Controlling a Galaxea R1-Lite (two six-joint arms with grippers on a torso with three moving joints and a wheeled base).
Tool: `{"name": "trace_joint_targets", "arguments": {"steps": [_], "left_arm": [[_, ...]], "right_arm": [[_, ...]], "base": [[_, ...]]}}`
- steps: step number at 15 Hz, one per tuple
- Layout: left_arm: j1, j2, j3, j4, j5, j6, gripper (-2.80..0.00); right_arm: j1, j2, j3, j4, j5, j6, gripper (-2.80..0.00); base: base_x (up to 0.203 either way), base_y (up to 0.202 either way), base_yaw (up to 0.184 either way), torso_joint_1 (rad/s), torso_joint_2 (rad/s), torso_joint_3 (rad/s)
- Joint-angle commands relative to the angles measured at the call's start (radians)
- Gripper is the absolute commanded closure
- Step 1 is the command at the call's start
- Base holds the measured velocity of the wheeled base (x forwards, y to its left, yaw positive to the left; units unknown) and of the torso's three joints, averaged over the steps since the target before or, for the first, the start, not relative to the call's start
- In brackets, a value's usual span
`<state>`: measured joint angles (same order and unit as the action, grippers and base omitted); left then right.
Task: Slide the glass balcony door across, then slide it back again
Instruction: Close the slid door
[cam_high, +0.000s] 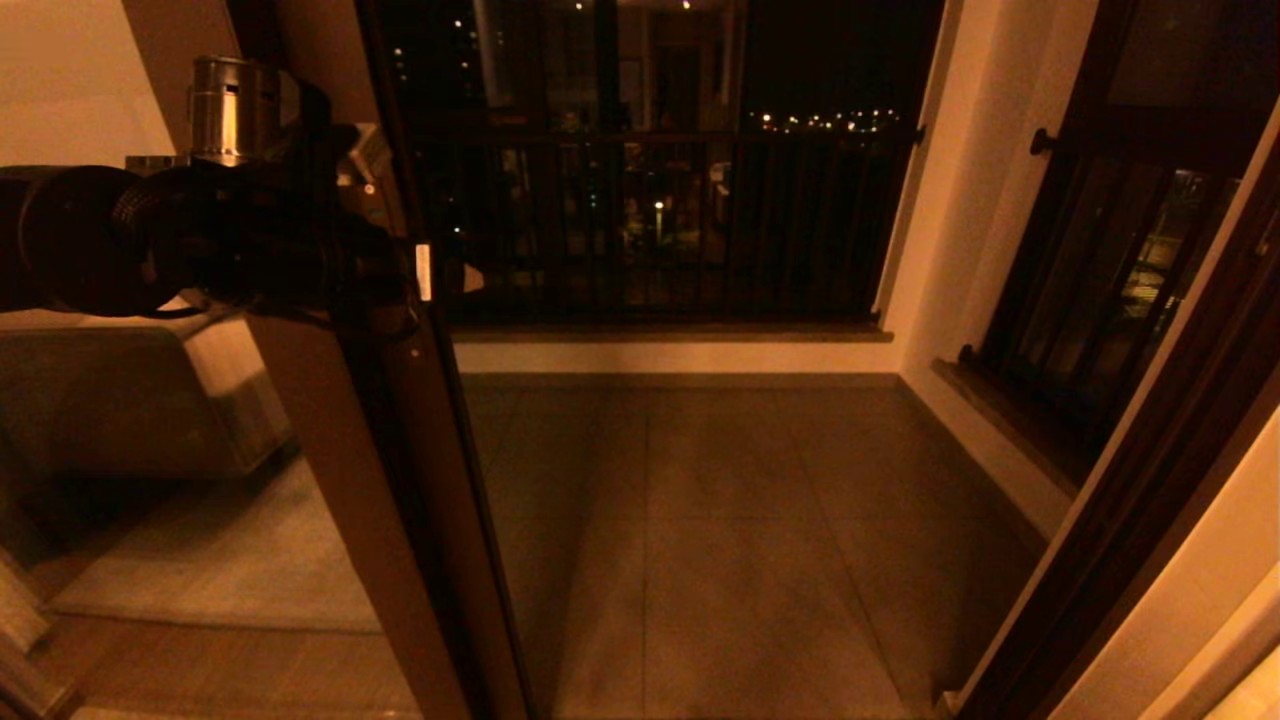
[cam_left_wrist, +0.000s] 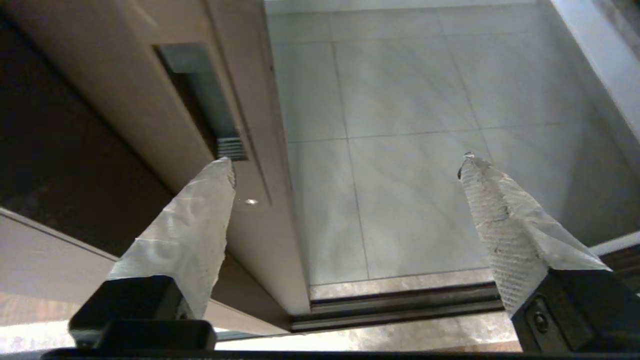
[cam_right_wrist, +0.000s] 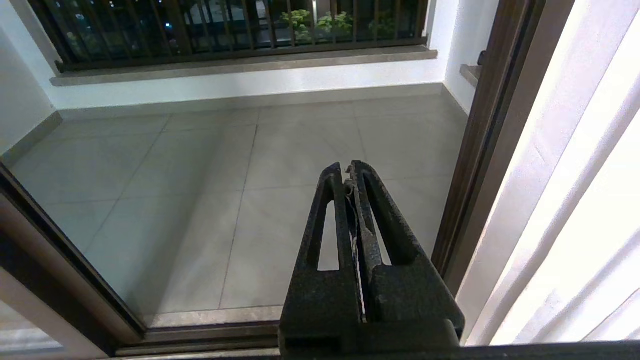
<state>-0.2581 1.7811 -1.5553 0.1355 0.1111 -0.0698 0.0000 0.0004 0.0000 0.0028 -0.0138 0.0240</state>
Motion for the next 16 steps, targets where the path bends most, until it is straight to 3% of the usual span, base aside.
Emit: {"name": "trace_joint_targets", "arguments": {"steps": [1, 16], "left_arm": [[0.003, 0.007, -0.004, 0.001, 0.0, -0.001, -2.8], [0.002, 0.086, -0.068, -0.043, 0.012, 0.013, -2.8]], "right_arm": [[0.0, 0.0, 0.0, 0.0, 0.0, 0.001, 0.0], [0.0, 0.0, 0.0, 0.0, 0.0, 0.001, 0.0]], "base": [[0.0, 0.0, 0.0, 0.0, 0.0, 0.0], [0.0, 0.0, 0.0, 0.0, 0.0, 0.0]]}}
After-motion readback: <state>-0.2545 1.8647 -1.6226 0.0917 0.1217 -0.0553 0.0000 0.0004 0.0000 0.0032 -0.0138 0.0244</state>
